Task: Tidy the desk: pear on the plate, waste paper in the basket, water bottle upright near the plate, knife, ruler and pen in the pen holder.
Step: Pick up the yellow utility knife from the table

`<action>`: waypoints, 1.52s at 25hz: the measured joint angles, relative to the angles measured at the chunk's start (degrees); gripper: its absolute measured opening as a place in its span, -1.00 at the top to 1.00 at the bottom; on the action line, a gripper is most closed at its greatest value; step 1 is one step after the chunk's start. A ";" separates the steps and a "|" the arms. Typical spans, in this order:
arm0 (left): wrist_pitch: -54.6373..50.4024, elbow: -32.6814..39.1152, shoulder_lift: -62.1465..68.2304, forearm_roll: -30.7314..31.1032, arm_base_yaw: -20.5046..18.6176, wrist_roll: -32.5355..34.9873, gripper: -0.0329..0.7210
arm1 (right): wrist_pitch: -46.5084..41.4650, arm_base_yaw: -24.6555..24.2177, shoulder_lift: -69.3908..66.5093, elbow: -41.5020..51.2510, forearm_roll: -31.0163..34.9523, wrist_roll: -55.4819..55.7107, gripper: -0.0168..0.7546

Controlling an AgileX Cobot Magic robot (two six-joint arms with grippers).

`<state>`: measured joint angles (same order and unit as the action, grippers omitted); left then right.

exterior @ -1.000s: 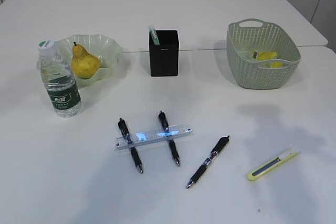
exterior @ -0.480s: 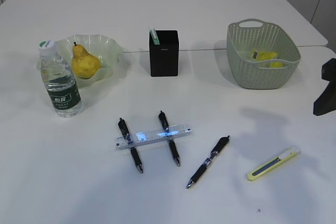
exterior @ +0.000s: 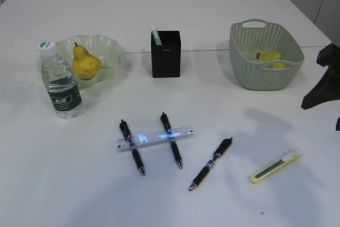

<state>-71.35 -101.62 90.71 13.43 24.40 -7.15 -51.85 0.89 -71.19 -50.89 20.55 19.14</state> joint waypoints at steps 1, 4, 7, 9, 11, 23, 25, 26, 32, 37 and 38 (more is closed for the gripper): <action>-0.12 0.00 -0.10 0.00 0.00 0.00 0.04 | 0.00 0.00 0.00 0.00 0.00 2.44 -0.32; -0.23 0.00 -0.50 0.00 0.00 0.00 0.04 | 0.48 0.00 0.00 0.00 -5.19 12.05 -0.32; -0.46 0.00 -1.07 0.00 0.00 0.00 0.04 | 0.59 0.00 0.00 0.00 -13.32 23.65 -0.32; -0.48 0.00 -1.42 0.00 0.00 0.00 0.04 | 0.49 0.00 0.04 0.00 -16.35 29.09 -0.32; -0.58 0.00 -1.44 0.00 0.00 0.00 0.04 | 0.49 0.13 0.13 0.00 -17.97 32.13 -0.32; -0.60 0.00 -1.44 0.00 0.00 0.00 0.04 | -0.62 10.37 -8.67 0.00 -24.10 50.58 -0.28; -0.60 0.00 -1.44 0.00 0.00 0.00 0.04 | -0.65 10.58 -10.01 0.00 -24.10 53.15 -0.19; -0.60 0.00 -1.44 0.00 0.00 0.00 0.04 | -0.65 10.58 -10.82 0.00 -24.10 54.31 -0.15; -0.60 0.00 -1.44 0.00 0.00 0.00 0.04 | 0.57 10.58 -16.99 0.00 -23.15 56.31 -0.03; -0.60 0.00 -1.44 0.42 0.00 0.00 0.04 | 3.44 10.58 -21.33 -1.40 -22.88 56.45 -0.01; -0.60 0.00 -1.44 0.41 0.00 0.00 0.04 | 3.71 10.58 -22.00 -2.00 -22.79 56.45 -0.01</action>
<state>-71.95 -101.62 89.26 13.84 24.40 -7.15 -48.14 11.47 -93.19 -52.89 -2.23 75.59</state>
